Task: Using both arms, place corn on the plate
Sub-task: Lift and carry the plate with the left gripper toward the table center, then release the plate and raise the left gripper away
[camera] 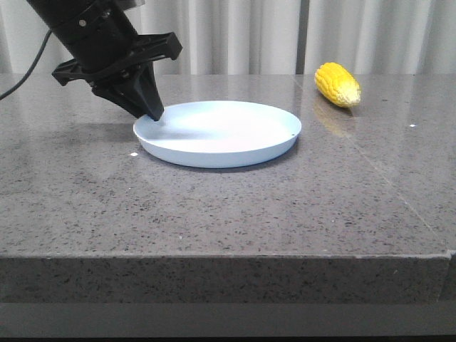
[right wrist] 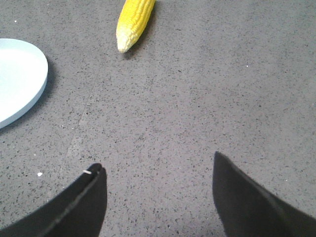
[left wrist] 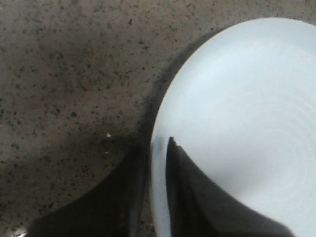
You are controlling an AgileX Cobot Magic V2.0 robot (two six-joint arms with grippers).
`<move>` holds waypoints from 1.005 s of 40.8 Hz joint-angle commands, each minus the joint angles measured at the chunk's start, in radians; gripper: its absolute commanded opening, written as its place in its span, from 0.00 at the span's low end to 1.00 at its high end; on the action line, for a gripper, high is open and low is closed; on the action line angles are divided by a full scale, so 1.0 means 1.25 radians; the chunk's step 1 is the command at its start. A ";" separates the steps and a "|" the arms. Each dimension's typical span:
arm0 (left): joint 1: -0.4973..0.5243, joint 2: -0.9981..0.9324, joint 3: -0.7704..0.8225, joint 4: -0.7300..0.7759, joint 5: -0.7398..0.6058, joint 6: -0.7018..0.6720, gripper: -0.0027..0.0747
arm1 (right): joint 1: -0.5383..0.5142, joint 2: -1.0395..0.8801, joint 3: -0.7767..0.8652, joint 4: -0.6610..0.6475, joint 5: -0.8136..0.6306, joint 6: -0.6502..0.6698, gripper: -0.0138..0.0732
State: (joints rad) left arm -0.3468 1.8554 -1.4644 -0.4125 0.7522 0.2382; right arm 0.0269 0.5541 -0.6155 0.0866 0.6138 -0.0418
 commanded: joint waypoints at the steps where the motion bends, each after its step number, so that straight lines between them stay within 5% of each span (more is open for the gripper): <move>1: -0.007 -0.040 -0.025 -0.015 -0.019 -0.001 0.42 | -0.005 0.010 -0.027 -0.005 -0.056 -0.007 0.72; 6: -0.007 -0.046 -0.038 -0.015 0.031 -0.001 0.55 | -0.005 0.010 -0.027 -0.005 -0.056 -0.007 0.72; 21: -0.091 -0.194 -0.114 0.172 0.133 -0.023 0.56 | -0.005 0.010 -0.027 -0.005 -0.056 -0.007 0.72; 33: -0.354 -0.363 -0.031 0.455 0.179 -0.215 0.55 | -0.005 0.010 -0.027 -0.005 -0.056 -0.007 0.72; 41: -0.469 -0.488 0.071 0.481 0.145 -0.240 0.55 | -0.005 0.010 -0.027 -0.005 -0.056 -0.007 0.72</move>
State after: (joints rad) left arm -0.8918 1.3356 -1.3942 0.1654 1.0020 -0.0386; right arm 0.0269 0.5541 -0.6155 0.0866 0.6138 -0.0437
